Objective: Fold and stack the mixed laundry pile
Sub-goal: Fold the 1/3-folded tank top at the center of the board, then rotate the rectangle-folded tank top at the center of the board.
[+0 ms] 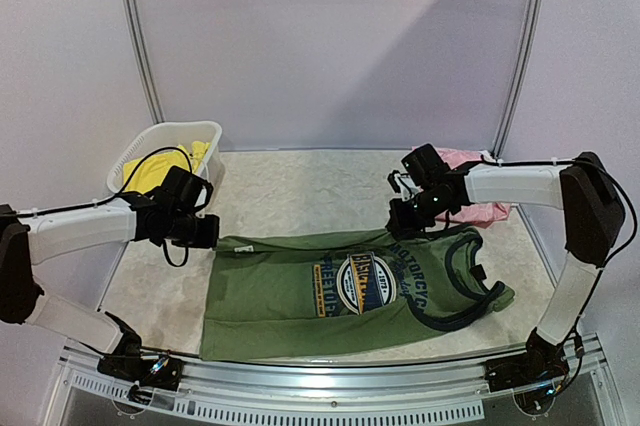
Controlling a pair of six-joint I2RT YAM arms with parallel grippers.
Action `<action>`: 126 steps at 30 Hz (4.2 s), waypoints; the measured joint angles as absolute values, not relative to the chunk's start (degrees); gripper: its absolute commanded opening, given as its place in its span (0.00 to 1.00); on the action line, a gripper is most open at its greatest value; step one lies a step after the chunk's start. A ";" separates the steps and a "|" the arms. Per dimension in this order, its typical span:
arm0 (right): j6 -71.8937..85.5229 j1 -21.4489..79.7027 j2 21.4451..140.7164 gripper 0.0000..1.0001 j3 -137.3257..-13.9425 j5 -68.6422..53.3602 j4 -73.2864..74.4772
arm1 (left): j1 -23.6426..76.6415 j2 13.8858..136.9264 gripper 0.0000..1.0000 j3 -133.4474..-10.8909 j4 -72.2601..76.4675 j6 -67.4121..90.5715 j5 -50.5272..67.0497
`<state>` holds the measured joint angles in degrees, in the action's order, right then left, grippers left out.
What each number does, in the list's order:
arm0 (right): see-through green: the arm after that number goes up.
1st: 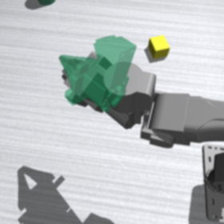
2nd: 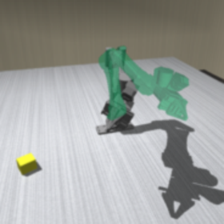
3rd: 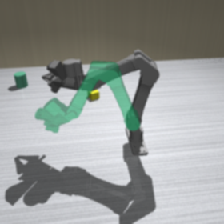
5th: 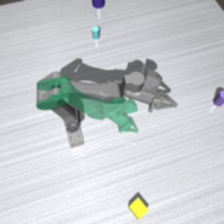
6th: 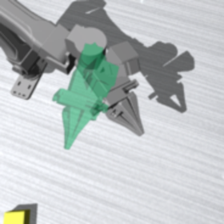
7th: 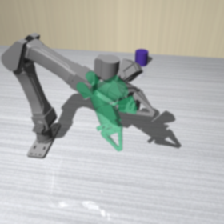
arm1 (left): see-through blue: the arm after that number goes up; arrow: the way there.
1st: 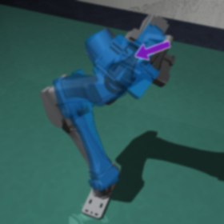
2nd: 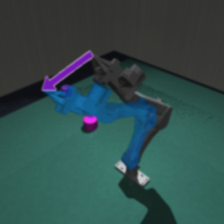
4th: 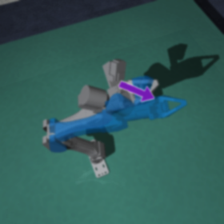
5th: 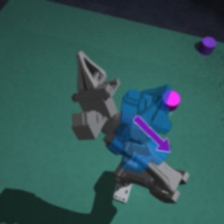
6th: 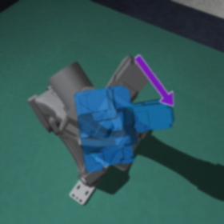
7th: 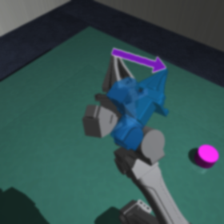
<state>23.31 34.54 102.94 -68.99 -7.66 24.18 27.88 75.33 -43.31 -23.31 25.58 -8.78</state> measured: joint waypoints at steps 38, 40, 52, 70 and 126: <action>34.13 42.33 87.20 0.31 -55.42 5.21 28.34 | 36.05 66.96 0.26 -36.62 -24.64 31.75 -17.91; 34.28 42.33 85.17 0.31 -55.44 5.28 28.38 | 36.38 65.43 0.25 -36.86 -24.36 31.55 -18.06; 34.44 43.62 97.49 0.29 -61.60 -2.33 18.94 | 36.58 76.60 0.19 -40.51 -20.08 28.93 -15.09; 36.25 43.79 102.13 0.29 -57.69 8.78 22.94 | 36.62 84.33 0.15 -41.08 -15.92 27.68 -15.18; 48.77 43.31 97.95 0.48 -51.51 17.96 26.41 | 42.76 100.88 0.17 -53.69 -18.02 25.61 -17.47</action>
<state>48.77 43.31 97.95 -51.51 17.96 26.41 42.76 100.88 -53.69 -18.02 25.61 -17.47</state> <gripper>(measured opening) 0.486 0.163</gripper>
